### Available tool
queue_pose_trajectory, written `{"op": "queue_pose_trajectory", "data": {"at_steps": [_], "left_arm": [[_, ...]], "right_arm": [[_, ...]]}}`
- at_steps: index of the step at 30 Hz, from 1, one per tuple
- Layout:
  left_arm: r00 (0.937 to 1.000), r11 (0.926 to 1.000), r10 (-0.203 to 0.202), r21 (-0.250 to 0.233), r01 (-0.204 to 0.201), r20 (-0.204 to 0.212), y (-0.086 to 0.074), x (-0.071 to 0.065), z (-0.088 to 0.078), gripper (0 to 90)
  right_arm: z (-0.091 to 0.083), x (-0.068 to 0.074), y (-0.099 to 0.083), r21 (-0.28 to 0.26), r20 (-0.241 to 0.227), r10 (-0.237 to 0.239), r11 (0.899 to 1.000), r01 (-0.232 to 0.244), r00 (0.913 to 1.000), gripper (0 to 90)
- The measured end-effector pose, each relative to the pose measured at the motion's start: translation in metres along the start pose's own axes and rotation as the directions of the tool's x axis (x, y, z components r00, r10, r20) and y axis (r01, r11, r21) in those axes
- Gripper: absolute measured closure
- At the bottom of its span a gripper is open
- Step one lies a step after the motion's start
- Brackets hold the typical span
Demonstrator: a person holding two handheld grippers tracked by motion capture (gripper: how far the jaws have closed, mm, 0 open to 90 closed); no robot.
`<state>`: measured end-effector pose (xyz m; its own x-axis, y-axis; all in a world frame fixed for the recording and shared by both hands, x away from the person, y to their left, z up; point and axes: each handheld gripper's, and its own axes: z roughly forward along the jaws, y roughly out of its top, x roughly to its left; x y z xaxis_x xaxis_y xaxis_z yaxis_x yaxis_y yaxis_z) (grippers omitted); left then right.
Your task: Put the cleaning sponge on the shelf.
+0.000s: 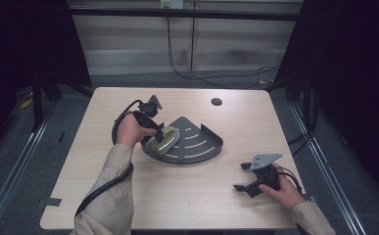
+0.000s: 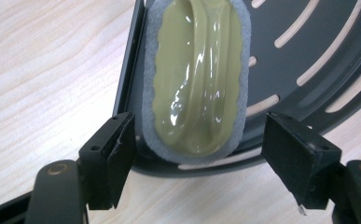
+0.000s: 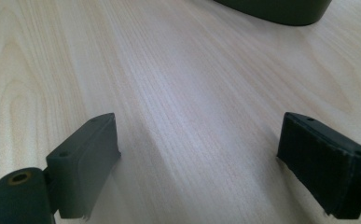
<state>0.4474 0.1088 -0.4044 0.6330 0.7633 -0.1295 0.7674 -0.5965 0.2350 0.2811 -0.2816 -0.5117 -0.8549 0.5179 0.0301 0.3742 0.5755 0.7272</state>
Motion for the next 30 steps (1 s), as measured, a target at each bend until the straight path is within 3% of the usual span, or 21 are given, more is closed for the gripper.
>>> {"op": "queue_pose_trajectory", "data": {"at_steps": [12,30], "left_arm": [[0.9992,0.9992,-0.04,-0.001,0.04,0.001,-0.017,0.011,-0.01,25.6],[0.9983,0.9979,-0.058,0.03,0.058,0.0,-0.041,0.019,-0.018,25.3]], "right_arm": [[0.0,0.0,0.0,0.001,0.0,0.0,1.0,0.0,1.0,11.7],[0.0,0.0,0.0,0.001,0.0,0.0,1.0,0.0,1.0,11.8]]}}
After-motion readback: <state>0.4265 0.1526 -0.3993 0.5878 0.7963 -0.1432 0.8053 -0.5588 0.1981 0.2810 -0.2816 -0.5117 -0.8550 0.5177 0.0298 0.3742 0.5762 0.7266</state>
